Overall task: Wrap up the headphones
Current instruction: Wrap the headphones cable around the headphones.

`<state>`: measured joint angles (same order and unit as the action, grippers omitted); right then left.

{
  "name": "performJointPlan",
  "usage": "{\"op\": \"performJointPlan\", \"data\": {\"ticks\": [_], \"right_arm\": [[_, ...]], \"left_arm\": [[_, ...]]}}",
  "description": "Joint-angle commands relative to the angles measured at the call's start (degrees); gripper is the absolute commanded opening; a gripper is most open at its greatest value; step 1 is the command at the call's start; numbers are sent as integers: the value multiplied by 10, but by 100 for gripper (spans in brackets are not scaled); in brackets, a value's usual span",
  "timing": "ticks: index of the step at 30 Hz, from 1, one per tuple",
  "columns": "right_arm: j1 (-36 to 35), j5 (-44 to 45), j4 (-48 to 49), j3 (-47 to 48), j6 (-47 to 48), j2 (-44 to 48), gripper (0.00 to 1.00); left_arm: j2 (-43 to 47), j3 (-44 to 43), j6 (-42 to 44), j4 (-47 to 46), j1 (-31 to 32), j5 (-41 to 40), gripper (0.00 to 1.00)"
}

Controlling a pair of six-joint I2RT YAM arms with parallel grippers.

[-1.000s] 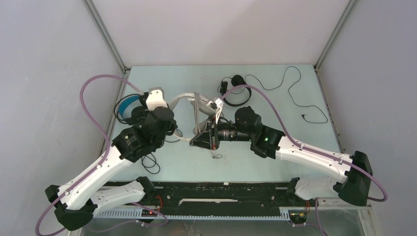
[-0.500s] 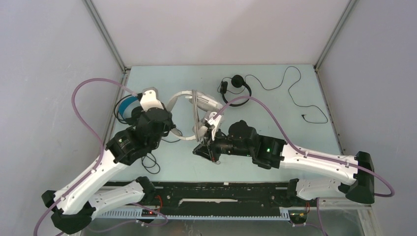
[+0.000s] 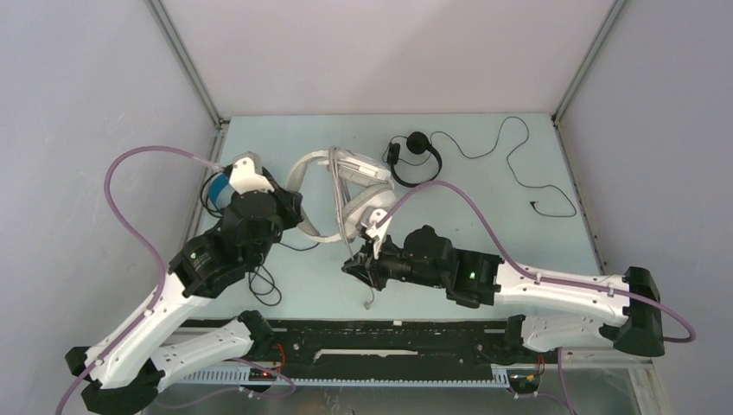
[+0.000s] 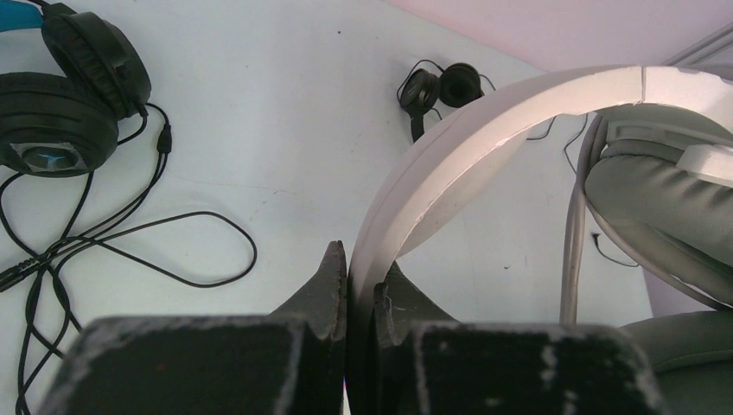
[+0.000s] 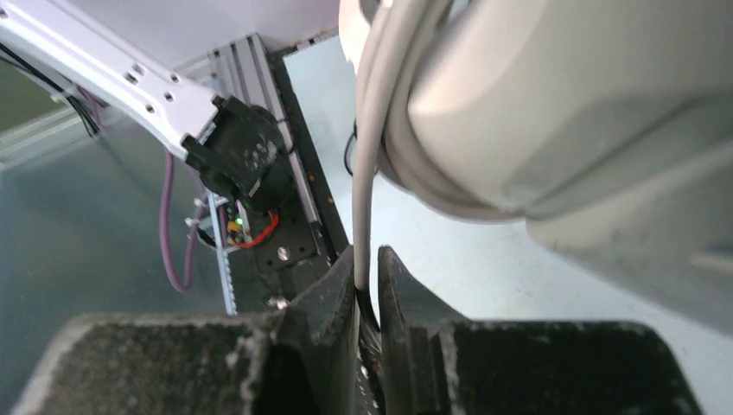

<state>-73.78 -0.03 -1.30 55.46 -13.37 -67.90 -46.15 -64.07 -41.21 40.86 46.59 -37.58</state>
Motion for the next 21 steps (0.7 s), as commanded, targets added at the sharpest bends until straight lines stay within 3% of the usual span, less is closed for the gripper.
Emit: {"op": "performJointPlan", "data": {"ticks": [1, 21], "right_arm": [[-7, 17, 90, -41, 30, 32, 16], [-9, -1, 280, -194, 50, 37, 27]], "left_arm": [[21, -60, -48, -70, -3, 8, 0], [14, -87, -60, -77, -3, 45, 0]]}}
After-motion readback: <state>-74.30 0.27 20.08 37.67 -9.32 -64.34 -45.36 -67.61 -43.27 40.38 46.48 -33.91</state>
